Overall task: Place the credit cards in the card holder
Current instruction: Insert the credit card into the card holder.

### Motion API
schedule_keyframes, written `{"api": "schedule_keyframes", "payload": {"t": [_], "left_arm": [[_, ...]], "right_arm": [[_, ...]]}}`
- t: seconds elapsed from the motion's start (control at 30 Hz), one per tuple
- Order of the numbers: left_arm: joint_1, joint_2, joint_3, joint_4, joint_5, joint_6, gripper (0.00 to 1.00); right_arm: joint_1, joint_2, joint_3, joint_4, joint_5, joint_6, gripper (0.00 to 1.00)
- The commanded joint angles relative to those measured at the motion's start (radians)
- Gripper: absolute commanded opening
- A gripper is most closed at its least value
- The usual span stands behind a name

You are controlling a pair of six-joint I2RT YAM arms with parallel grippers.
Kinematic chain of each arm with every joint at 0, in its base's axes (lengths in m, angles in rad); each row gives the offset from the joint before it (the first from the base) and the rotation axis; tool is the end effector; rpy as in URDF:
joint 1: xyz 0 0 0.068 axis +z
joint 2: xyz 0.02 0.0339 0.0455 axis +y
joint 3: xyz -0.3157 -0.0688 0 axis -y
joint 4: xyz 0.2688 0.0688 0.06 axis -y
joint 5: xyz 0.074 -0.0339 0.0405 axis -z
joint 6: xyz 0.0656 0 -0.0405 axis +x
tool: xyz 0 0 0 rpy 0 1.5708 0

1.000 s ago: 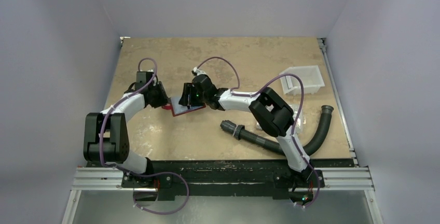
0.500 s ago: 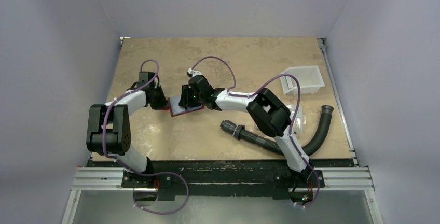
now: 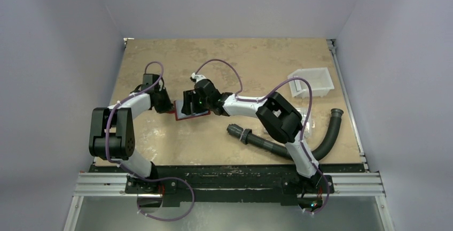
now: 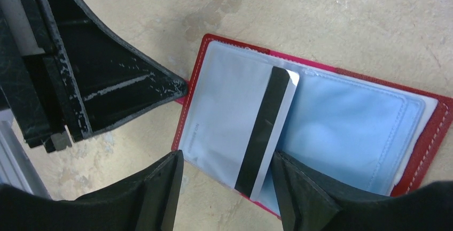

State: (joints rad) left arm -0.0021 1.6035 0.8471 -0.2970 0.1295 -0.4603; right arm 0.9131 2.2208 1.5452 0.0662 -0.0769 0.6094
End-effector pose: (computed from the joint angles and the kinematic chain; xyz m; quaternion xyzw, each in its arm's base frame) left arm 0.3358 -0.0092 0.1673 -0.2030 0.9433 -0.1194 0.2342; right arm 0.3461 0.4563 0.1638 -0.1516 0.8731 0.3434 0.3110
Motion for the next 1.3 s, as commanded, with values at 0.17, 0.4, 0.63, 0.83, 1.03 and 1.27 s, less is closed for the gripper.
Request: {"api": "schedule_keyframes", "payload": {"t": [0.17,0.4,0.63,0.83,1.03,1.27], "left_arm": [[0.001,0.006,0.020,-0.002,0.013,0.012,0.00],[0.001,0.004,0.017,0.004,0.023,0.012,0.00],[0.001,-0.006,0.015,0.006,0.021,0.014,0.00],[0.001,-0.012,0.015,0.005,0.018,0.015,0.00],[0.001,-0.011,0.019,0.003,0.016,0.017,0.00],[0.001,-0.017,0.017,0.000,0.015,0.021,0.00]], "right_arm": [[0.001,-0.073,-0.071,-0.097,0.008,-0.014,0.54],[0.012,-0.003,0.003,-0.071,-0.024,-0.042,0.47],[0.083,0.054,0.147,-0.076,-0.021,-0.124,0.45],[0.032,-0.011,0.049,-0.071,-0.004,-0.127,0.52],[0.019,-0.061,0.023,-0.086,0.041,-0.128,0.64],[0.009,-0.003,0.088,-0.112,0.041,-0.116,0.69]]}}
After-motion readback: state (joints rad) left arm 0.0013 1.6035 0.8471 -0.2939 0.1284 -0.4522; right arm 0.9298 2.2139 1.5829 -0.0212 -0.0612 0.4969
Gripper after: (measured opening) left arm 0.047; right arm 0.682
